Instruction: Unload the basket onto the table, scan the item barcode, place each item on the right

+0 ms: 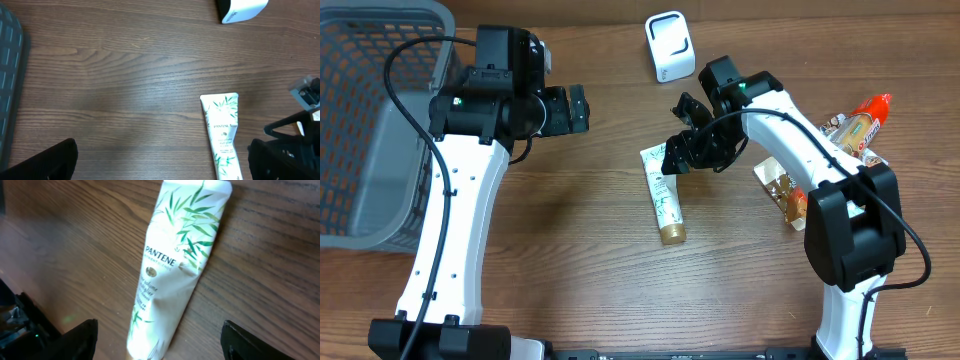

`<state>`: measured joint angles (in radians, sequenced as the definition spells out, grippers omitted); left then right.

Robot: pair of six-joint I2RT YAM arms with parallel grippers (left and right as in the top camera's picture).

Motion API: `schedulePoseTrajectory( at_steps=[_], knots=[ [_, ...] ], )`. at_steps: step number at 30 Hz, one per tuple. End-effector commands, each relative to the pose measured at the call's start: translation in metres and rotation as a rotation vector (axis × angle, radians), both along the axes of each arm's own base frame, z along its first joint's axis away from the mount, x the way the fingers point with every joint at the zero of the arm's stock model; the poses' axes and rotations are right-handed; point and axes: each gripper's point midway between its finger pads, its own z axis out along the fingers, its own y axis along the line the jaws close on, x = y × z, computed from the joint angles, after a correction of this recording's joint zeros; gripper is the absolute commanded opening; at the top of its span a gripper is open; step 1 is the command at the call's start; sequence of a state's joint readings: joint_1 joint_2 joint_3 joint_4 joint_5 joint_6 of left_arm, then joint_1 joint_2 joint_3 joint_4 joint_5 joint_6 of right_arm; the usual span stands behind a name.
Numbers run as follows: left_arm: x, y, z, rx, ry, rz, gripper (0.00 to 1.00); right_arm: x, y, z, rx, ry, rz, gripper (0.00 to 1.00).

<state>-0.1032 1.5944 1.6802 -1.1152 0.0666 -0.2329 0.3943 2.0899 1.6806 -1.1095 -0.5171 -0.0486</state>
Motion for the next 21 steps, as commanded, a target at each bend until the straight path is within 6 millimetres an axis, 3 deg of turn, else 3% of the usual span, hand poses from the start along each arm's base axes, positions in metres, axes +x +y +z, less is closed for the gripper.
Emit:
schedulePoseTrajectory(
  at_steps=[1,9,16,21],
  knots=[
    [0.000,0.000,0.011,0.008,-0.033,-0.014,1.00,-0.002,0.000,-0.007,0.000,-0.013,0.008,0.82],
    [0.000,0.000,0.011,0.008,-0.033,-0.014,1.00,0.000,0.001,-0.026,0.013,-0.044,0.007,0.86],
    [0.000,0.000,0.011,0.008,-0.033,-0.014,1.00,-0.014,-0.003,-0.050,0.008,-0.011,0.004,0.86],
    [0.000,0.000,0.011,0.008,-0.033,-0.014,1.00,-0.018,0.003,-0.056,0.055,0.019,-0.029,0.86]
  ],
)
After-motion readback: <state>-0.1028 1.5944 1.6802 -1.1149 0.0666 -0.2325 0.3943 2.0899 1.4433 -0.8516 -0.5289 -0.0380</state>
